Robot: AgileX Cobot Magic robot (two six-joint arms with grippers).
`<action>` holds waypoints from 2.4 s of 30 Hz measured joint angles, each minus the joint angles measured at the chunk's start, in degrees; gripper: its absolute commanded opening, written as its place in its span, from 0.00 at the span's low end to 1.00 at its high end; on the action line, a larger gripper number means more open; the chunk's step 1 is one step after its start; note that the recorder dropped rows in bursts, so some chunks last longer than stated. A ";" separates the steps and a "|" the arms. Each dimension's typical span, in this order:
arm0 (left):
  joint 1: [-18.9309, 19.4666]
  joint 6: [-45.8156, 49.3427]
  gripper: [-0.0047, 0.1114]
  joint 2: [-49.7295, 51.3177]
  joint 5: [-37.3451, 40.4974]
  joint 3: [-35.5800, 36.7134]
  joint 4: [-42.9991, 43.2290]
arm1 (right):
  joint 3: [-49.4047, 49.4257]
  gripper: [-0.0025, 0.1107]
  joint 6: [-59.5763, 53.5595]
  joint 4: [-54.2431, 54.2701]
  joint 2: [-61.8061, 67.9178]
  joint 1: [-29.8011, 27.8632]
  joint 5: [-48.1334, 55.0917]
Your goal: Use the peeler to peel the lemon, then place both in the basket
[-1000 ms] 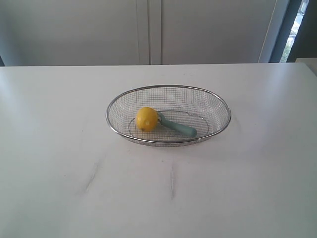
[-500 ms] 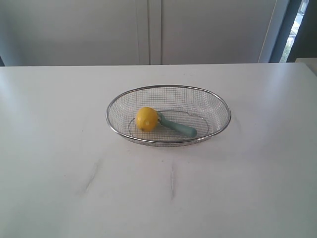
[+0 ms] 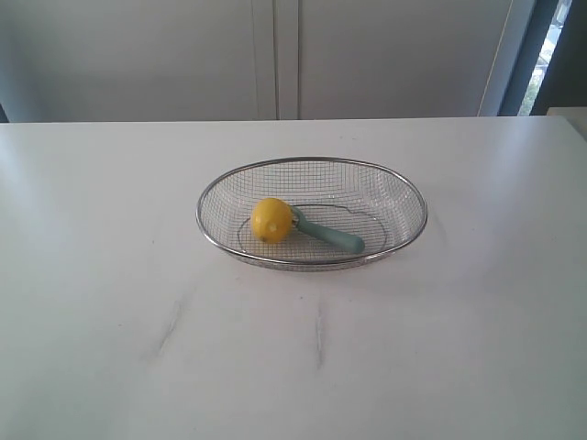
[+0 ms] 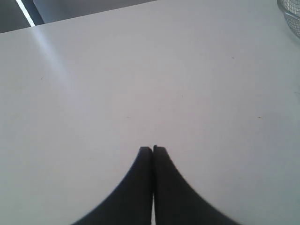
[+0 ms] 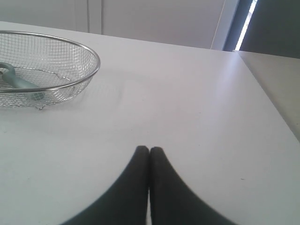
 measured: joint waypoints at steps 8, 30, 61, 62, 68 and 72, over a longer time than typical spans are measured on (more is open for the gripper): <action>0.00 0.00 0.04 0.00 0.00 0.00 0.00 | 0.00 0.02 0.08 0.41 0.00 0.00 0.00; 0.00 -9.63 0.04 0.00 0.57 0.00 0.07 | 0.00 0.02 0.08 0.41 0.00 -0.91 0.11; 0.00 -9.63 0.04 0.00 0.57 0.00 0.07 | 0.00 0.02 0.31 0.41 0.00 -3.23 0.11; 0.00 -9.63 0.04 0.00 0.46 0.00 0.07 | 0.00 0.02 0.31 0.41 0.00 -3.23 0.11; 0.00 -9.63 0.04 0.00 0.12 0.00 0.07 | 0.00 0.02 0.31 0.41 0.00 -3.23 0.11; 0.00 -9.63 0.04 0.00 0.12 0.00 0.07 | 0.00 0.02 0.31 0.41 0.00 -3.23 0.11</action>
